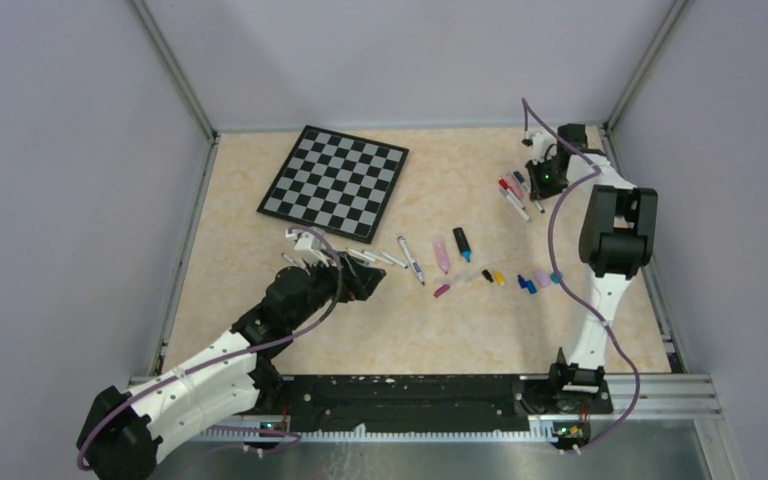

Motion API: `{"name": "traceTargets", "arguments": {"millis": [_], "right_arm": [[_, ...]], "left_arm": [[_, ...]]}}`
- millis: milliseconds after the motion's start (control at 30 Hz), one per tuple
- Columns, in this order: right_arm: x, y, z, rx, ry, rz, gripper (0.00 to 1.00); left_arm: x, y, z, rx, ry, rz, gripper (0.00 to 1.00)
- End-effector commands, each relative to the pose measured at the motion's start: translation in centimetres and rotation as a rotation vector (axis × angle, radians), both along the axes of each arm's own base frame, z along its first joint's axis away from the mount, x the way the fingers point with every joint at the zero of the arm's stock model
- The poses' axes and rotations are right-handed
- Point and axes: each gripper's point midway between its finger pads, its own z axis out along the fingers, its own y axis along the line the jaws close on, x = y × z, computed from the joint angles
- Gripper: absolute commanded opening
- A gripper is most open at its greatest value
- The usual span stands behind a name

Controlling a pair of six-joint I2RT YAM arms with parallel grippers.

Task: Open the pen caps
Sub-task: Pick up the pen from the center of the board.

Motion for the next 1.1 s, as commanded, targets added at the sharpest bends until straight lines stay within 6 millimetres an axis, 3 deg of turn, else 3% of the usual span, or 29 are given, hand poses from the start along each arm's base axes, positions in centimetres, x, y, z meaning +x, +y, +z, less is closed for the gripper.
{"name": "traceTargets", "arguments": {"millis": [0, 267, 433, 667, 900, 1067], "right_arm": [[1.2, 0.2, 6.4, 0.075, -0.182, -0.030, 0.00], [-2.1, 2.3, 11.2, 0.270, -0.278, 0.000, 0.00], [-7.2, 7.0, 13.3, 0.513, -0.251, 0.098, 0.00], [-14.7, 13.3, 19.1, 0.943, -0.196, 0.252, 0.00], [-19.7, 17.0, 22.3, 1.094, -0.128, 0.374, 0.00], [-23.1, 19.4, 23.5, 1.141, -0.119, 0.453, 0.00]], "left_arm": [[0.2, -0.7, 2.3, -0.073, -0.047, -0.018, 0.99], [-0.4, -1.6, 3.3, -0.136, -0.070, -0.073, 0.99], [-1.3, -2.4, 5.2, -0.219, -0.155, -0.144, 0.99], [-1.4, -3.4, 9.0, -0.369, -0.279, -0.193, 0.99], [-0.6, -7.1, 11.5, -0.426, -0.293, -0.322, 0.99], [1.4, -9.2, 12.6, -0.475, -0.297, -0.306, 0.99]]}}
